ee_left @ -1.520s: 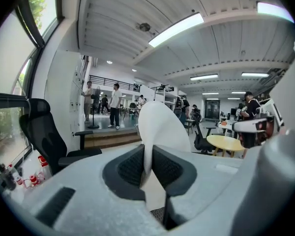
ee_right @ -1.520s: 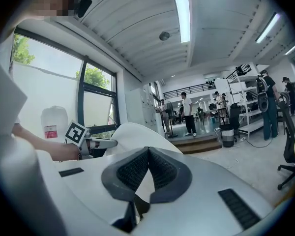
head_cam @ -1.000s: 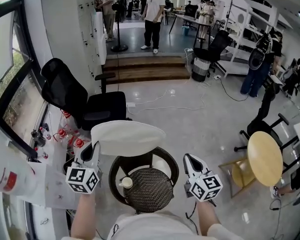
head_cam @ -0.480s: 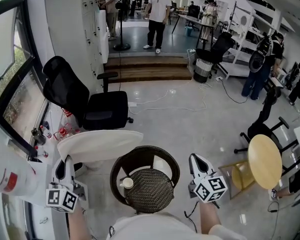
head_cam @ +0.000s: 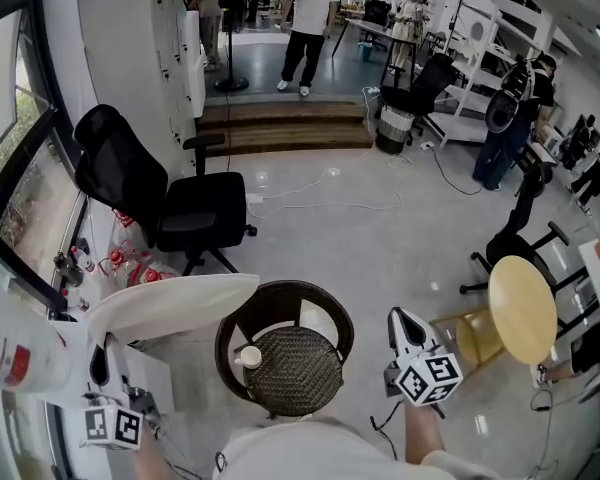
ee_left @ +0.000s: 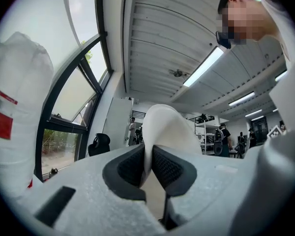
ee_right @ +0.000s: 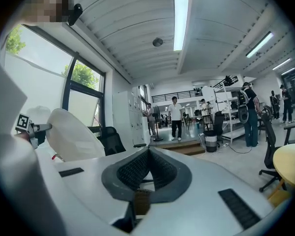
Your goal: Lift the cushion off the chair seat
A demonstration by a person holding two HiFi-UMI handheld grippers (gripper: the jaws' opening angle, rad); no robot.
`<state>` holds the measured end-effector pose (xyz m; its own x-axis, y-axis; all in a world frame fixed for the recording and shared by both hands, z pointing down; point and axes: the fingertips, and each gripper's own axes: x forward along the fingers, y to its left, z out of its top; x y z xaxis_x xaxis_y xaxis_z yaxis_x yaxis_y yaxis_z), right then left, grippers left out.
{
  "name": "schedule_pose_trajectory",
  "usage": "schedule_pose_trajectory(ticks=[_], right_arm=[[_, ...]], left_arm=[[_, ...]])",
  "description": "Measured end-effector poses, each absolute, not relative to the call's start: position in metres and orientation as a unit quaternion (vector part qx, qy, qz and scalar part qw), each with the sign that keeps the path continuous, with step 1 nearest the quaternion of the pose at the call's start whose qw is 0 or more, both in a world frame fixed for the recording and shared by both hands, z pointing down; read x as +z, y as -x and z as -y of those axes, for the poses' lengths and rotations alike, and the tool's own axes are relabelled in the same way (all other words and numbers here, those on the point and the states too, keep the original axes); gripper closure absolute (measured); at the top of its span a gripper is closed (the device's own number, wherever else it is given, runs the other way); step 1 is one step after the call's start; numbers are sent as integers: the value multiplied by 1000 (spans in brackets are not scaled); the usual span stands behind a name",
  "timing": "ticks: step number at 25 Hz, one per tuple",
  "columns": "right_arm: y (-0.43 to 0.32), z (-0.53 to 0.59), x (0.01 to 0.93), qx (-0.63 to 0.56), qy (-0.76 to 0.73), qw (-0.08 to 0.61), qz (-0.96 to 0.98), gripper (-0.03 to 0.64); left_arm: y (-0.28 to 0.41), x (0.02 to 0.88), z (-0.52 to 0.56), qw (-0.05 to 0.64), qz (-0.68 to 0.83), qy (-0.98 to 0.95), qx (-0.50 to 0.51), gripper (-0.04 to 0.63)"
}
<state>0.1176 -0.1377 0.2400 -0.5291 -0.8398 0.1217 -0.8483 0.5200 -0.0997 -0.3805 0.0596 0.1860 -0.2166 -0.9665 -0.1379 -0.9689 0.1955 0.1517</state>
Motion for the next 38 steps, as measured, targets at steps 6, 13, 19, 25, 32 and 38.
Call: schedule_pose_trajectory(ticks=[6, 13, 19, 25, 32, 38], right_arm=[[-120, 124, 238, 73, -488, 23, 869, 615], [-117, 104, 244, 73, -478, 26, 875, 615], [-121, 84, 255, 84, -482, 26, 872, 615], [-135, 64, 263, 94, -493, 29, 864, 615], [-141, 50, 263, 95, -500, 27, 860, 615], [-142, 38, 264, 93, -505, 30, 857, 615]], left_arm=[[373, 199, -69, -13, -770, 630, 101, 558], [361, 198, -77, -14, -762, 639, 105, 558], [355, 201, -89, -19, -757, 645, 103, 558], [343, 200, -95, -21, -750, 654, 97, 558], [336, 197, -97, -23, -740, 664, 100, 558], [335, 196, -101, -23, -734, 672, 100, 558]])
